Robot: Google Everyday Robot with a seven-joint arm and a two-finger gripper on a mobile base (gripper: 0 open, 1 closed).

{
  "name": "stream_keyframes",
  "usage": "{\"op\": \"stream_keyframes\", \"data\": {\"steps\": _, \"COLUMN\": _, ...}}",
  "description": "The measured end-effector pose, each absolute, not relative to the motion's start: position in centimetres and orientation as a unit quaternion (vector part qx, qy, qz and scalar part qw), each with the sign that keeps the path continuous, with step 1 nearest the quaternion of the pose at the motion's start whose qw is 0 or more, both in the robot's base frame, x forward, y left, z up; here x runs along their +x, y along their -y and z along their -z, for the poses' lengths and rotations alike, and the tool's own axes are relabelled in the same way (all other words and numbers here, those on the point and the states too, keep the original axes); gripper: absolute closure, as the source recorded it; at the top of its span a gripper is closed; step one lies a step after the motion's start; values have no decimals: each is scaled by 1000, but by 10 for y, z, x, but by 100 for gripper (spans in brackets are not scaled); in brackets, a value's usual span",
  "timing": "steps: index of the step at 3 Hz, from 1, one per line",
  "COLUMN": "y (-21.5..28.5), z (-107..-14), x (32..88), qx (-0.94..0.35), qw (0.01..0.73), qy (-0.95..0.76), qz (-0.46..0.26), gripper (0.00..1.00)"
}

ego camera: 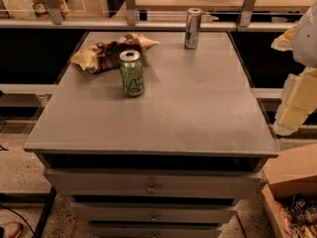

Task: Pick green can

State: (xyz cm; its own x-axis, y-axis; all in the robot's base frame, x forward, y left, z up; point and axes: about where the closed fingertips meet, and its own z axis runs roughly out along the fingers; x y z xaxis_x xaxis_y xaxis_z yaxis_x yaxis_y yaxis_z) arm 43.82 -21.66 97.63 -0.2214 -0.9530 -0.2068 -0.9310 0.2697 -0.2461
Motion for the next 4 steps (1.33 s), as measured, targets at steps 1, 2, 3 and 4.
{"op": "stream_keyframes", "data": {"steps": 1, "y": 217, "z": -976, "x": 438, "qx": -603, "qw": 159, "qy": -781, "qz": 35, "gripper": 0}}
{"op": "stream_keyframes", "data": {"steps": 2, "y": 201, "z": -976, "x": 452, "qx": -614, "qw": 186, "qy": -767, "qz": 30, "gripper": 0}}
{"op": "stream_keyframes", "data": {"steps": 3, "y": 169, "z": -970, "x": 480, "qx": -616, "qw": 225, "qy": -755, "qz": 18, "gripper": 0}}
{"op": "stream_keyframes", "data": {"steps": 4, "y": 120, "z": -960, "x": 518, "qx": -610, "qw": 277, "qy": -742, "qz": -10, "gripper": 0}}
